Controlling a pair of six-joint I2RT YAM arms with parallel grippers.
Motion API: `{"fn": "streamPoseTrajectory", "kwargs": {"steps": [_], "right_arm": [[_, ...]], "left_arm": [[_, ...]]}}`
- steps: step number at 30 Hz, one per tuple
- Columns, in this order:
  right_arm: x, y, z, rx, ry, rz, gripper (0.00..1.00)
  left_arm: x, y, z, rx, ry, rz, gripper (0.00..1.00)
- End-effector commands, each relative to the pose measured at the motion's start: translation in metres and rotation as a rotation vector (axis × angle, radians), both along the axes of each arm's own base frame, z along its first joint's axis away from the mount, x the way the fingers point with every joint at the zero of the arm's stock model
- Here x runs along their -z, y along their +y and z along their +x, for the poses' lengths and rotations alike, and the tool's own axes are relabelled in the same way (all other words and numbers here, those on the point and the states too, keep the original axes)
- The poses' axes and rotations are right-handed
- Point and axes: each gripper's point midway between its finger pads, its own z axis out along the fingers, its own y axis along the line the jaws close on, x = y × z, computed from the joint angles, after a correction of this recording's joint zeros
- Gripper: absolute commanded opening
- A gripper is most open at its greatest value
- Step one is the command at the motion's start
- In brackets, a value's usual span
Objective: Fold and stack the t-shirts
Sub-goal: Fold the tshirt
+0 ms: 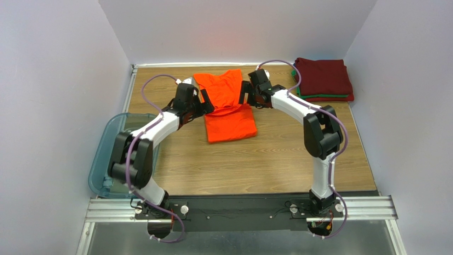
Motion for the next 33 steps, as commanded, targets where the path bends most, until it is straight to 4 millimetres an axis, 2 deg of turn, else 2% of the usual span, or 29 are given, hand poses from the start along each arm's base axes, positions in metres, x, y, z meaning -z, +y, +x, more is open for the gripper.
{"fn": "streamPoseTrajectory", "kwargs": {"steps": [1, 3, 4, 5, 6, 7, 10, 12, 15, 18, 19, 21, 22, 26, 31, 33], "right_arm": [[-0.032, 0.016, -0.025, -0.117, 0.0, 0.109, 1.0], [-0.031, 0.025, -0.041, -0.193, 0.025, 0.152, 1.0], [-0.024, 0.029, -0.052, -0.228, 0.044, 0.173, 1.0], [-0.028, 0.039, -0.065, -0.295, 0.049, 0.212, 1.0], [-0.029, 0.045, -0.068, -0.326, 0.037, 0.231, 1.0], [-0.02, 0.048, -0.081, -0.357, 0.067, 0.241, 1.0], [-0.017, 0.065, -0.094, -0.446, 0.057, 0.257, 1.0], [-0.012, 0.077, -0.099, -0.514, 0.044, 0.252, 1.0], [-0.009, 0.091, -0.102, -0.621, 0.012, 0.243, 1.0], [0.002, 0.098, -0.096, -0.675, 0.009, 0.227, 1.0], [0.01, 0.099, -0.095, -0.688, 0.017, 0.219, 1.0], [0.016, 0.1, -0.092, -0.687, 0.02, 0.209, 1.0], [0.017, 0.101, -0.089, -0.69, 0.013, 0.203, 1.0], [0.037, 0.104, -0.081, -0.684, 0.028, 0.183, 1.0], [0.042, 0.11, -0.068, -0.673, 0.016, 0.179, 1.0], [0.041, 0.113, -0.061, -0.668, 0.004, 0.176, 1.0]], "left_arm": [[-0.051, 0.015, -0.024, -0.048, -0.14, -0.045, 0.98], [-0.064, 0.027, -0.036, -0.092, -0.189, -0.042, 0.98], [-0.076, 0.034, -0.05, -0.112, -0.233, -0.056, 0.98], [-0.08, 0.04, -0.057, -0.168, -0.24, -0.089, 0.98], [-0.071, 0.044, -0.069, -0.194, -0.226, -0.113, 0.98], [-0.09, 0.046, -0.079, -0.208, -0.281, -0.161, 0.98], [-0.105, 0.047, -0.102, -0.193, -0.354, -0.234, 0.98], [-0.102, 0.053, -0.111, -0.217, -0.346, -0.237, 0.98], [-0.099, 0.059, -0.124, -0.24, -0.336, -0.254, 0.98], [-0.104, 0.053, -0.135, -0.186, -0.316, -0.251, 0.98], [-0.111, 0.055, -0.135, -0.173, -0.34, -0.225, 0.98], [-0.111, 0.061, -0.137, -0.179, -0.336, -0.184, 0.98], [-0.12, 0.063, -0.137, -0.165, -0.366, -0.155, 0.98], [-0.132, 0.084, -0.135, -0.161, -0.466, 0.01, 0.98], [-0.14, 0.079, -0.143, -0.132, -0.525, -0.038, 0.98], [-0.147, 0.087, -0.147, -0.166, -0.57, -0.037, 0.98]]}}
